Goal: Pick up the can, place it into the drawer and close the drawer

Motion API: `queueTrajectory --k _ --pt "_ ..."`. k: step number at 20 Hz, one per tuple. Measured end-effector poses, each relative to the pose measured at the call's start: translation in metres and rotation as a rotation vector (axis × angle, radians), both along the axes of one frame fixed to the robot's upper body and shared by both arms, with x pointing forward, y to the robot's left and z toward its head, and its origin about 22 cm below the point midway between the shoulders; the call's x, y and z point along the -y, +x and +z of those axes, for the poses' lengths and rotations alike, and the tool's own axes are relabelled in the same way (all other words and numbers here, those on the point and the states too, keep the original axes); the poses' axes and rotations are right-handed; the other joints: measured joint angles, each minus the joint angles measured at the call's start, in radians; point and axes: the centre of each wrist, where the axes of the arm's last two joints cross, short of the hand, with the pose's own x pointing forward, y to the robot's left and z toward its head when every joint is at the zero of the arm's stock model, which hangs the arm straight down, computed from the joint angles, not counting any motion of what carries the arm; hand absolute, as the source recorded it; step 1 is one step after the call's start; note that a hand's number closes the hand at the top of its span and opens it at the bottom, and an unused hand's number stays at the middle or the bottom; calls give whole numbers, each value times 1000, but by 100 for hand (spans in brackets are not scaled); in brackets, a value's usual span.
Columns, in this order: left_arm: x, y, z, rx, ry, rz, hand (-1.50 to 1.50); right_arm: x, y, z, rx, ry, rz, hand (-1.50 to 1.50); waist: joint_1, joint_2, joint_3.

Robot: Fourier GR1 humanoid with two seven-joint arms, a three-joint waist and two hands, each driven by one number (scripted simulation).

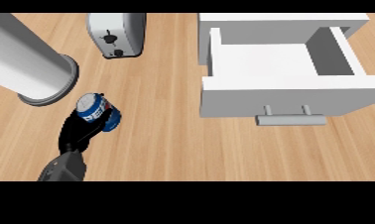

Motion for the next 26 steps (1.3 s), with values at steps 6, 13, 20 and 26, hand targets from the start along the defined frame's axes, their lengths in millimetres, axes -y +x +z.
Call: queueTrajectory --k 6,13,20,26 --pt "6 13 10 65 -41 -85 150 0 -1 -1 2 15 0 -150 2 -1 0" --pt "22 33 38 169 -48 -138 150 -5 -6 4 2 15 -6 -150 5 -2 1" --pt "64 50 65 213 -54 -168 150 -5 -8 1 11 23 -14 -150 5 -2 1" --pt "84 60 104 273 -4 -194 150 -9 -11 7 6 22 -18 -150 5 -3 1"
